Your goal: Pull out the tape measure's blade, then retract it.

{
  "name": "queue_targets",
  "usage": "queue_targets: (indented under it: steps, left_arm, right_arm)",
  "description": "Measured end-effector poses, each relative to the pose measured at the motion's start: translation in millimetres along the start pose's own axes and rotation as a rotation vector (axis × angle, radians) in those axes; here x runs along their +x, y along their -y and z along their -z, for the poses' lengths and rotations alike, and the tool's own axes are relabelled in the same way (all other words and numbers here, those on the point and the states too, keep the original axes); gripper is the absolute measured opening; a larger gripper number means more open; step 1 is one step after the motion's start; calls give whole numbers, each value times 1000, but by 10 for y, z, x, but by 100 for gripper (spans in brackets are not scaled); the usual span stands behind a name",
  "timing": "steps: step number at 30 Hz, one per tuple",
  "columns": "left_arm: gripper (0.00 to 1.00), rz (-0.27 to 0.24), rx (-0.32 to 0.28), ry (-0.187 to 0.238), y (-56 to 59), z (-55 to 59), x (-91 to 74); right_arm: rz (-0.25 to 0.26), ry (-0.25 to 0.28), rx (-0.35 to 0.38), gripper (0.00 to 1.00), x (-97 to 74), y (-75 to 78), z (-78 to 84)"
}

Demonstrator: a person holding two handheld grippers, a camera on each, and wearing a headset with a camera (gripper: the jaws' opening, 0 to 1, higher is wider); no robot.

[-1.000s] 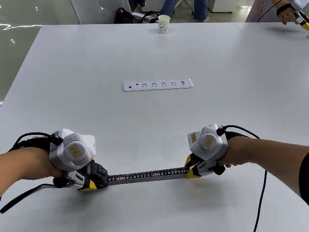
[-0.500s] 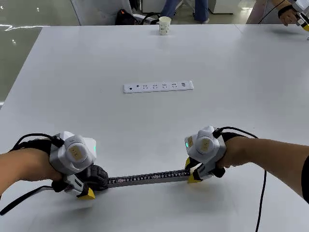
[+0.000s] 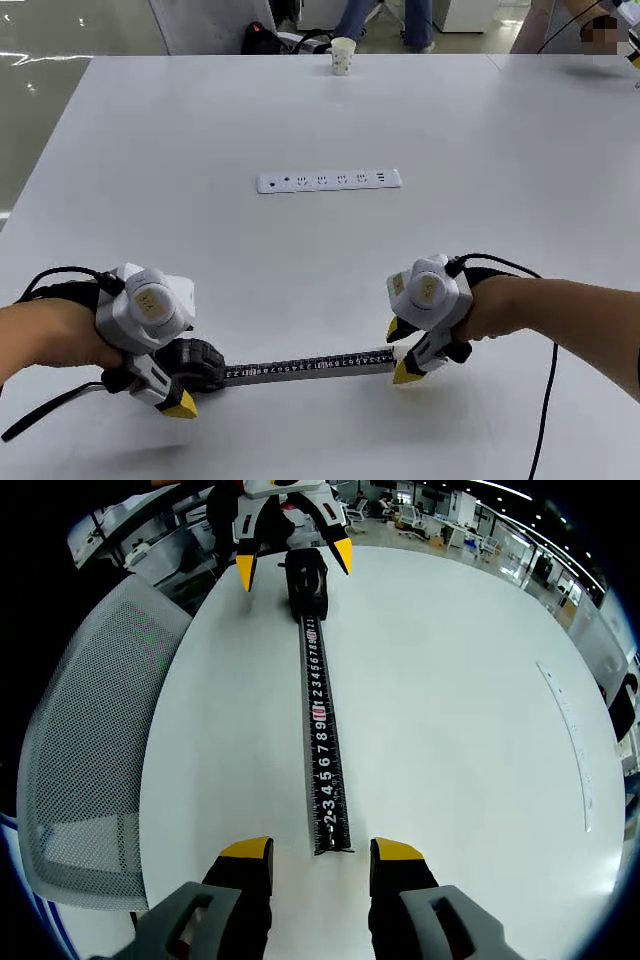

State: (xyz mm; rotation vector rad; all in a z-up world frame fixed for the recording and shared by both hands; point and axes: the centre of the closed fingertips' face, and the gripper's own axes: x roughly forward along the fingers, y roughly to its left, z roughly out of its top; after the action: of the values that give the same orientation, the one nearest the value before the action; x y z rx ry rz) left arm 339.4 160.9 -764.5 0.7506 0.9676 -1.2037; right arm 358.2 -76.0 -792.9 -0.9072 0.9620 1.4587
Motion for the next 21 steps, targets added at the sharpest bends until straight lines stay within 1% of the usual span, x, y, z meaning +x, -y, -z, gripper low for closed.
queue_targets:
  steps: [1, 2, 3, 6, 10, 13, 15, 16, 17, 18, 19, 20, 21]
  left_arm:
    - [75, 9, -32, 17, 28, -16, 7]
    - [78, 13, -43, 26, 29, -31, 6]
    - [82, 15, -50, 32, 41, -41, -5]
    - [87, 12, -63, 41, 45, -47, -19]
    - [92, 15, -84, 43, 69, -39, -32]
    - [99, 18, -84, 40, 107, -24, -29]
    - [99, 26, -92, 44, 134, -25, -29]
    - [99, 23, -99, 51, 126, -40, -30]
    - [99, 8, -109, 64, 101, -49, -36]
    - [99, 2, -128, 83, 76, -76, -38]
    - [99, 6, -171, 108, 89, -104, -47]
    - [99, 15, -198, 121, 95, -119, -52]
    - [99, 9, -210, 129, 89, -111, -64]
  right_arm:
    - [9, 4, 0, 39, -4, 10, -9]
    - [19, 9, -6, 43, -7, 29, -20]
    - [27, 11, -4, 46, -9, 41, -22]
    - [40, 15, 7, 52, -27, 60, -10]
    - [29, 14, 28, 57, -36, 28, 26]
    - [25, 9, 39, 64, -35, 6, 62]
    - [31, 7, 37, 67, -38, 0, 84]
    - [40, 7, 37, 69, -43, 6, 90]
    - [53, 12, 34, 72, -47, 24, 88]
    - [66, 15, 28, 75, -53, 43, 87]
    - [76, 31, 34, 79, -58, 58, 71]
    - [81, 43, 48, 82, -63, 67, 58]
    - [91, 54, 61, 85, -69, 86, 51]
